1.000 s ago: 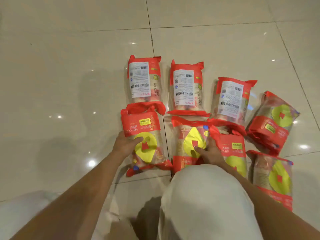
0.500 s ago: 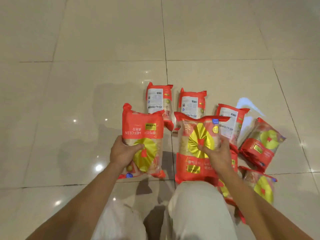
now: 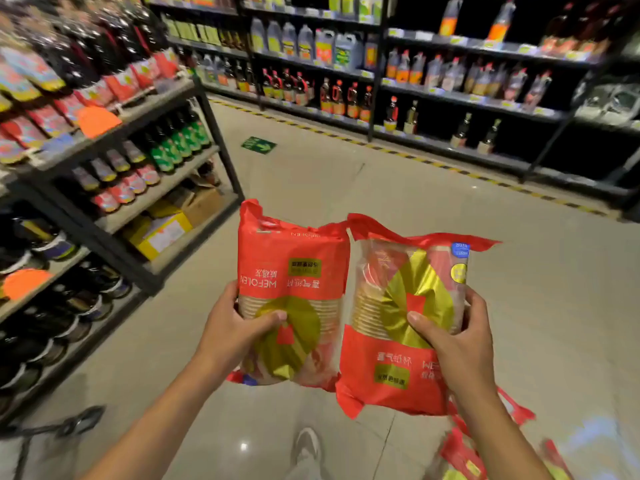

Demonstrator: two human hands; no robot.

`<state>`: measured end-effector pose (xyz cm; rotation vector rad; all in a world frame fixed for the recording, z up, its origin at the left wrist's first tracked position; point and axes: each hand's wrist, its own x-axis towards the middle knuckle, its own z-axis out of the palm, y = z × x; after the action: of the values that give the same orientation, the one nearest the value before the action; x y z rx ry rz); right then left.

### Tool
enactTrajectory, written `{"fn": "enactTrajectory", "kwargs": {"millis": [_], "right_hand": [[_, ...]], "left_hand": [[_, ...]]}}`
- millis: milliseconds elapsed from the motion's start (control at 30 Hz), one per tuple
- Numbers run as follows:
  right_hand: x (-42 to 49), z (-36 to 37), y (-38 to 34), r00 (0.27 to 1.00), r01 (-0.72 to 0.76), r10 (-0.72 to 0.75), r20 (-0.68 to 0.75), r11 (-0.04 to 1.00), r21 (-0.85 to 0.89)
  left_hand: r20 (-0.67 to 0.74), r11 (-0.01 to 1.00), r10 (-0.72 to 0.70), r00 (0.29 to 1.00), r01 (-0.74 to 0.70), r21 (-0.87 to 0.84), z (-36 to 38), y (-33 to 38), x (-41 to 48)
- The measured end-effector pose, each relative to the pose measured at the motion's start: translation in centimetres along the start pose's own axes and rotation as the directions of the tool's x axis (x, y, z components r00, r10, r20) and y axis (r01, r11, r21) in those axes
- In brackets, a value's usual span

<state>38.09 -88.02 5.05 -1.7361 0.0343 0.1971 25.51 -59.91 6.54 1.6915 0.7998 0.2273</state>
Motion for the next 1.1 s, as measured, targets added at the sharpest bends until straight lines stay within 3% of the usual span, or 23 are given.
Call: {"fn": "enactTrajectory", "kwargs": {"millis": [100,200,433,600,767,933,1100], "right_hand": [[-3.6,4.3,-4.9,0.981,0.104,-0.105,0.166,0.995,0.014],[-8.0,9.8,-8.4,0.918,0.170,-0.182,0.354,0.983,0.064],[-24.2,25.8,-12.6,0.631,0.260,-0.321,0.706,0.945,0.197],[-39.5,36.7,-12.5,0.458,0.272,-0.353,0.816,0.929,0.249],[-56.1,46.1,-11.5,0.331,0.231,-0.326,0.885,0.938,0.259],[-67.2,52.9,-11.8,0.272,0.238,-0.318,0.908,0.937,0.257],[-73.2,59.7,-11.9,0.249,0.239,-0.297,0.922,0.941,0.239]], "left_hand": [[-0.186,0.999,0.032,0.982,-0.033,-0.002,-7.7,1.1,-6.6],[-0.378,0.999,0.042,0.925,-0.046,-0.001,-15.4,0.1,-13.6],[-0.773,0.994,-0.043,0.632,-0.053,-0.099,-31.8,-5.2,-30.5],[-0.870,0.976,-0.150,0.469,-0.071,-0.206,-42.8,-12.2,-41.9],[-0.932,0.977,-0.189,0.310,-0.036,-0.210,-54.2,-18.1,-53.0],[-0.954,0.983,-0.164,0.253,-0.037,-0.179,-63.2,-21.6,-59.8],[-0.956,0.980,-0.173,0.238,-0.058,-0.191,-70.9,-25.2,-60.8]]}}
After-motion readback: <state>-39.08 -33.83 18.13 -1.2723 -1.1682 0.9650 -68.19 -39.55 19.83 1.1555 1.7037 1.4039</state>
